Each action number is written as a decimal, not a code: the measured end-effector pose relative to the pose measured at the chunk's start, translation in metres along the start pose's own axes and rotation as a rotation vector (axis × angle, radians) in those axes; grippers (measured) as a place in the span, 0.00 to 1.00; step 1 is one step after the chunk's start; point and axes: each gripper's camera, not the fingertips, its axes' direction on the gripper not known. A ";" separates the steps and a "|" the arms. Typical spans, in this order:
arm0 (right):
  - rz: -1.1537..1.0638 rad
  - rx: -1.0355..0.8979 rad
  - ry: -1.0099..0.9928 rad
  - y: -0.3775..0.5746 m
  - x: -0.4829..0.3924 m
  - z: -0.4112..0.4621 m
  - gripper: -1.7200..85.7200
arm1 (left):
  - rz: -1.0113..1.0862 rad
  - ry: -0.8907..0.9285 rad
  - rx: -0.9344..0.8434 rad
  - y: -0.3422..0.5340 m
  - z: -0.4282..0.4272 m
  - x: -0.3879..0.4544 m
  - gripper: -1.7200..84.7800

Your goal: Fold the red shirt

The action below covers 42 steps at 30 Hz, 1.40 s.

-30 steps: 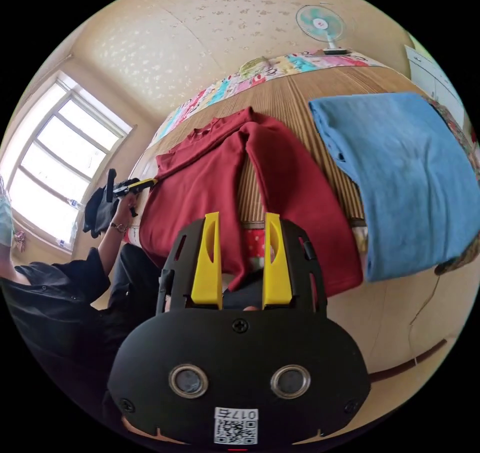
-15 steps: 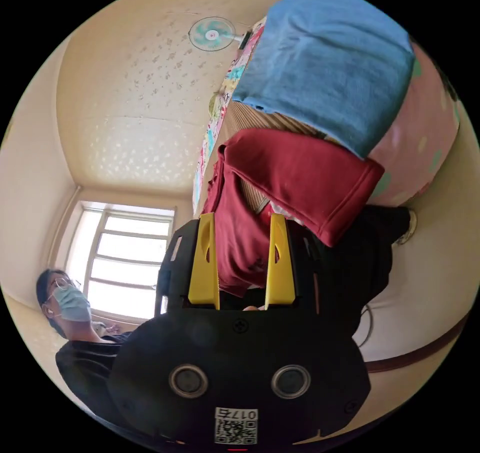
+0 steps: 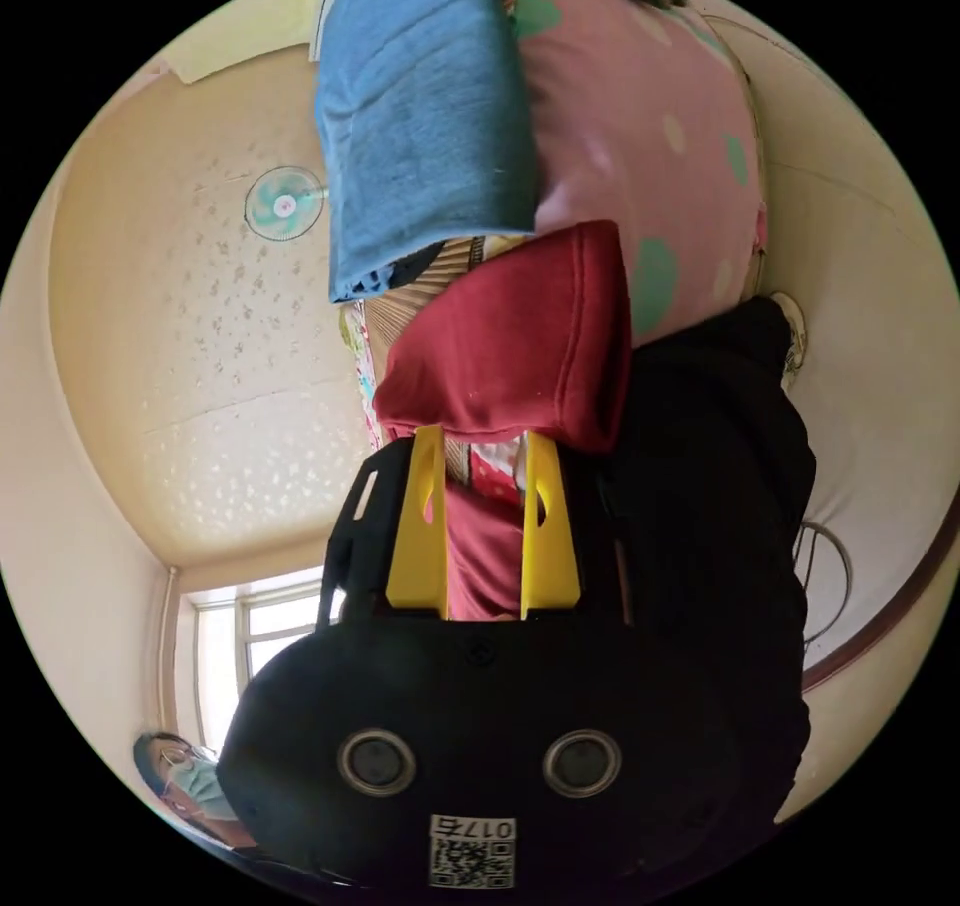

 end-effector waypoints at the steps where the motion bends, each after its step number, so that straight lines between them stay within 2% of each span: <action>1: 0.006 0.019 0.003 0.002 0.003 0.000 0.10 | 0.005 0.006 -0.028 0.005 0.002 0.004 0.10; 3: 0.000 0.052 -0.002 0.010 0.004 -0.001 0.07 | 0.020 0.002 -0.062 0.014 0.005 0.010 0.10; 6: -0.126 0.159 0.049 0.034 -0.021 -0.006 0.06 | 0.025 -0.015 -0.107 0.029 0.009 0.012 0.10; 9: -0.423 0.293 0.205 0.070 -0.092 -0.006 0.05 | -0.012 0.022 -0.129 0.041 0.011 0.005 0.10; 11: -0.700 0.388 0.286 0.109 -0.163 0.007 0.05 | -0.036 0.036 -0.126 0.048 0.009 -0.001 0.10; 14: -0.955 0.487 0.320 0.140 -0.245 0.035 0.05 | -0.027 0.010 -0.140 0.052 0.004 -0.002 0.09; 16: -1.016 0.522 0.307 0.138 -0.289 0.054 0.05 | -0.024 0.003 -0.142 0.055 -0.002 -0.003 0.09; 18: -1.081 0.489 0.309 0.128 -0.337 0.078 0.05 | -0.027 -0.006 -0.135 0.058 -0.012 -0.005 0.09; 20: -1.222 0.429 0.457 0.115 -0.400 0.123 0.05 | -0.030 -0.028 -0.111 0.065 -0.026 -0.008 0.09; 23: -1.379 0.325 0.590 0.102 -0.445 0.178 0.05 | -0.042 -0.032 -0.074 0.075 -0.037 -0.012 0.09; 25: -1.348 0.365 0.648 0.095 -0.449 0.200 0.05 | -0.060 -0.023 -0.060 0.080 -0.038 -0.015 0.09; 28: -1.256 0.373 0.468 0.099 -0.441 0.220 0.05 | -0.086 -0.003 -0.072 0.083 -0.030 -0.022 0.09; 30: -1.267 0.309 0.333 0.118 -0.439 0.243 0.05 | -0.088 0.013 -0.090 0.082 -0.022 -0.023 0.09; 33: -1.433 0.108 0.156 0.184 -0.442 0.304 0.05 | -0.066 0.027 -0.109 0.078 -0.013 -0.018 0.09; 35: -1.578 -0.095 0.031 0.260 -0.424 0.363 0.05 | -0.046 0.029 -0.124 0.075 -0.006 -0.011 0.09; 37: -1.634 -0.271 -0.005 0.317 -0.392 0.416 0.05 | -0.041 0.025 -0.130 0.075 -0.003 -0.006 0.09; 39: -1.643 -0.463 0.034 0.368 -0.345 0.477 0.05 | -0.040 0.030 -0.134 0.077 0.000 -0.001 0.09; 41: -1.615 -0.675 0.269 0.417 -0.276 0.554 0.06 | -0.052 0.057 -0.140 0.081 -0.001 0.002 0.09; 42: -1.604 -0.711 0.346 0.425 -0.260 0.570 0.06 | -0.050 0.065 -0.133 0.083 -0.003 0.004 0.09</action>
